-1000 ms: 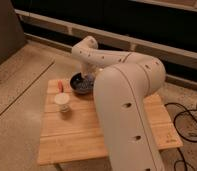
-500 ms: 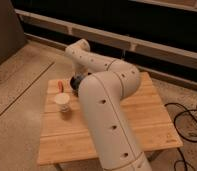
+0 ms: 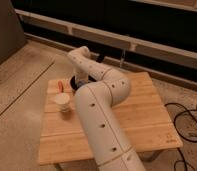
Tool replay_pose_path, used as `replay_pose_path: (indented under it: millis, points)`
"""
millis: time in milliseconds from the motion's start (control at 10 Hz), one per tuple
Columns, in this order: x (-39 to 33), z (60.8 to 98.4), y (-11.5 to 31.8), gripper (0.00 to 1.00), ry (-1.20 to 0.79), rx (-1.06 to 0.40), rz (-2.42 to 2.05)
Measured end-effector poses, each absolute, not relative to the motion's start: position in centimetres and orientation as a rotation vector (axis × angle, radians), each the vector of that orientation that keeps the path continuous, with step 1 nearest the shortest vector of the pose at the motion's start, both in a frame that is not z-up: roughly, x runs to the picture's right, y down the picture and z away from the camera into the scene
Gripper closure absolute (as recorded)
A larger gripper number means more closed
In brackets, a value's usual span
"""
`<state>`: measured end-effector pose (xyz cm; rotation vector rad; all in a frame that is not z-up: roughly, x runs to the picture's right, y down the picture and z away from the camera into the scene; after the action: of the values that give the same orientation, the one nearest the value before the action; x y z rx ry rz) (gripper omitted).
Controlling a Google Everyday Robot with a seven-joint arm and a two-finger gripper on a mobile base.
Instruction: Place the white sponge in the ceramic bowl
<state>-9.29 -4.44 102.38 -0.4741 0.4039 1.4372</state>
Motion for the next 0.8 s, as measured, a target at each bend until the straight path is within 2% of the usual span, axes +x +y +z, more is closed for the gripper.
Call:
replay_pose_path:
  millis: [100, 200, 600, 700, 800]
  points:
    - [-8.96, 102.60, -4.50, 0.83, 0.414, -0.473, 1.445]
    - [-8.55, 102.86, -4.62, 0.69, 0.424, -0.470, 1.455]
    - [-8.96, 103.02, -4.91, 0.27, 0.434, -0.474, 1.449]
    - [-9.04, 103.01, -5.00, 0.21, 0.434, -0.475, 1.447]
    - [-9.19, 103.01, -5.11, 0.20, 0.432, -0.477, 1.446]
